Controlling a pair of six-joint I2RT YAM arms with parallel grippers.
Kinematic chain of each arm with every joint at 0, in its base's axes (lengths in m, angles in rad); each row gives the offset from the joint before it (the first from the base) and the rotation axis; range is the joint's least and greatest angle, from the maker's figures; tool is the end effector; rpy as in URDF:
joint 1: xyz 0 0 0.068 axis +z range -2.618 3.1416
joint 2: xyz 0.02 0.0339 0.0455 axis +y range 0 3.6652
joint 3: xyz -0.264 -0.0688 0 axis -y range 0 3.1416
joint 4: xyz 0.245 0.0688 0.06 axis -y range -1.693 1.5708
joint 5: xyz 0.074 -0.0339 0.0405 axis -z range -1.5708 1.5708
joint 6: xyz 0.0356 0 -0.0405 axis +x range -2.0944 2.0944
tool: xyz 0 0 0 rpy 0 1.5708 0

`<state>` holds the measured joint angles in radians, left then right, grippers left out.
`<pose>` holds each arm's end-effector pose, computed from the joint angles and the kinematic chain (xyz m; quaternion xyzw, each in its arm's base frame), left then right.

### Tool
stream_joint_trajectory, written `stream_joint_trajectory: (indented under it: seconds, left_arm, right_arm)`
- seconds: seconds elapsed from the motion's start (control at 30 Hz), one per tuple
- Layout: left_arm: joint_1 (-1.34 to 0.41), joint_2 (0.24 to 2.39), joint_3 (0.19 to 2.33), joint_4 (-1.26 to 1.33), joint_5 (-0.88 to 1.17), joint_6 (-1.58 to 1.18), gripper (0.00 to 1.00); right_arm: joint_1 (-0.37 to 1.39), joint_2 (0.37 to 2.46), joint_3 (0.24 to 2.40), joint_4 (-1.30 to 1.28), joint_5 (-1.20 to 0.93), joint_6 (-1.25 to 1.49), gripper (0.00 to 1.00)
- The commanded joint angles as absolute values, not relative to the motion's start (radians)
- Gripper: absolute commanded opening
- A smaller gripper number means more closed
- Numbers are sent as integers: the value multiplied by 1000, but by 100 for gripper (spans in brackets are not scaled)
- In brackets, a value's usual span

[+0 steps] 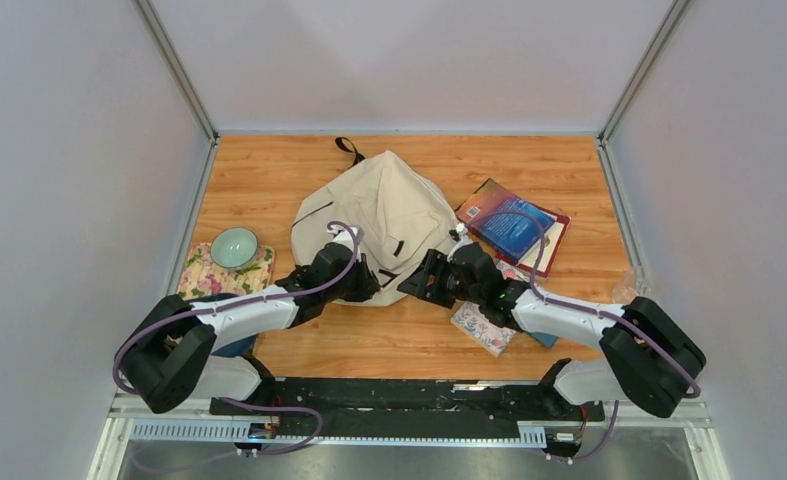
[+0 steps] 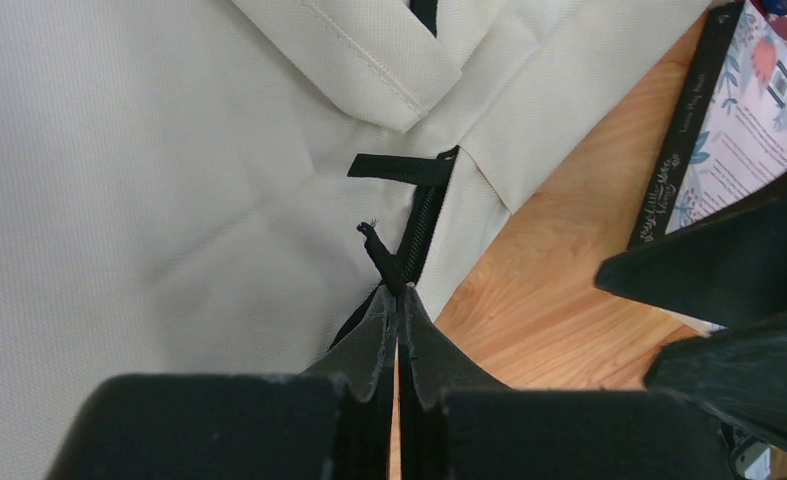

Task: Pack the student bag
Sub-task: Unzip the student bag at the center of the board.

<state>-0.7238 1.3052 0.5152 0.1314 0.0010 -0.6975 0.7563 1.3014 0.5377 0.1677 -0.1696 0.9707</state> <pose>0.1891 -0.1672 0.1694 0.0120 0.8977 -0.2877 0.3335 0.1839 0.1817 0.1806 0.0548 0.8796 0.4033 0.2463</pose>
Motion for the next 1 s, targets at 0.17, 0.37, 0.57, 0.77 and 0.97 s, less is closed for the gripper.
stream_joint_trajectory:
  seconds: [0.17,0.37,0.57,0.77,0.97]
  left_arm:
    - [-724,1198,499,187,107,-657,0]
    - [-724,1186,494,195,140,-634,0]
    - [-723,1193,497,202,156,-630,0]
    - [-724,1186,499,189,141,-620,0]
    - [-724,1163,503,128,83,-600,0]
  right_arm:
    - [767,1500,650,322,-153,1130,63]
    - [769,1621,667,436,-179,1203,59]
    - [769,1660,666,451,-163,1216,39]
    - [762,1658,664,431,-135,1177,7]
    - [755,1634,673,381,-95,1085,0]
